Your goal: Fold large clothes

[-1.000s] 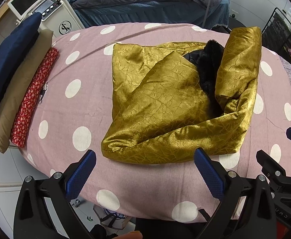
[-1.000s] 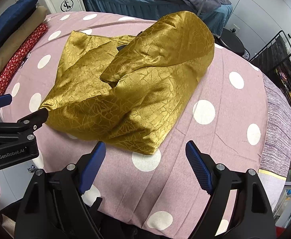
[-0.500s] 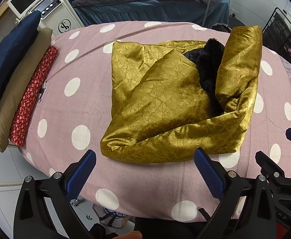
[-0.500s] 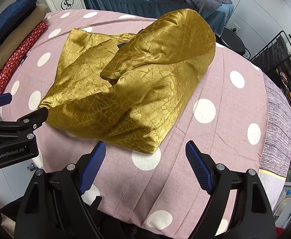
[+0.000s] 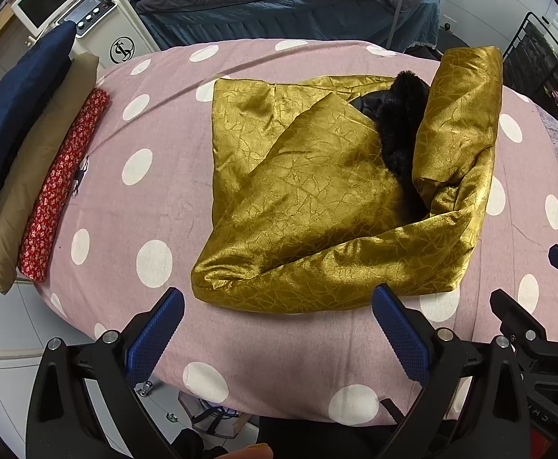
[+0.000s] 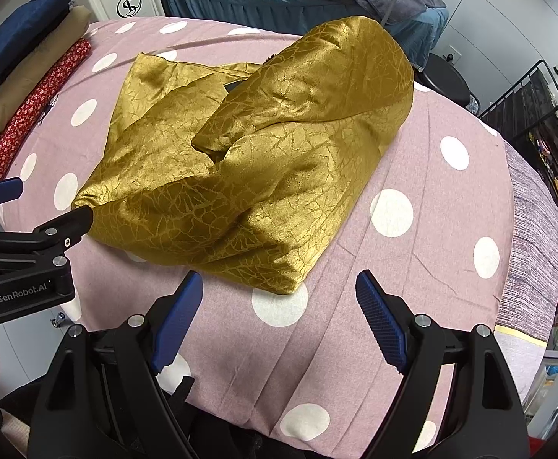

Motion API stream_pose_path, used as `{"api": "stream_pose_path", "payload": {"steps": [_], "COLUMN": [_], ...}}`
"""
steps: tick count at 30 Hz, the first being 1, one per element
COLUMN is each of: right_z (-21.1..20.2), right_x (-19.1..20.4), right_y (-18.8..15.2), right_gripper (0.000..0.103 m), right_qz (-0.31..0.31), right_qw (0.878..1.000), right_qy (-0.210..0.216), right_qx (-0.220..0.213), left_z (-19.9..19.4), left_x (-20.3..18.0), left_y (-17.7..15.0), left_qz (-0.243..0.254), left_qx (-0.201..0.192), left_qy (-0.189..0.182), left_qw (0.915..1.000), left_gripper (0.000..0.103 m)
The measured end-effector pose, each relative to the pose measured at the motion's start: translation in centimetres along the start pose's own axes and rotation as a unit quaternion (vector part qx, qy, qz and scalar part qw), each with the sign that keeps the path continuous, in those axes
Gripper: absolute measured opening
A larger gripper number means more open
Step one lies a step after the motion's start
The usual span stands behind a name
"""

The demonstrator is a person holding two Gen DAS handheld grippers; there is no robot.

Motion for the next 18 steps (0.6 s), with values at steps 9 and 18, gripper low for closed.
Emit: {"api": "stream_pose_path", "payload": {"steps": [9,18], "right_z": [0.17,0.32], "right_x": [0.03,0.00], "right_y": [-0.02,0.05], "right_gripper": [0.082,0.082], "right_qz": [-0.003,-0.001], "right_qw": [1.000,1.000], "right_qy": [0.000,-0.001], "right_qx": [0.002,0.007], "left_z": [0.20,0.51], "left_x": [-0.11,-0.13], "left_y": [-0.03,-0.05], "left_qz": [0.001,0.003], "left_qx": [0.003,0.009], "left_qy": [-0.001,-0.002], "left_qw": [1.0000,1.0000], "left_gripper": [0.097,0.097]}}
Point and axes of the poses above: each gripper's, at about its wrist camera, not at the fingertips, and z roughly the way its jaws point, x to its left, y to its top, the point moved 9 cm from there along z, roughly the way its jaws point, and after that the axes turned 1 degree about -x, right-handed, at the moved point
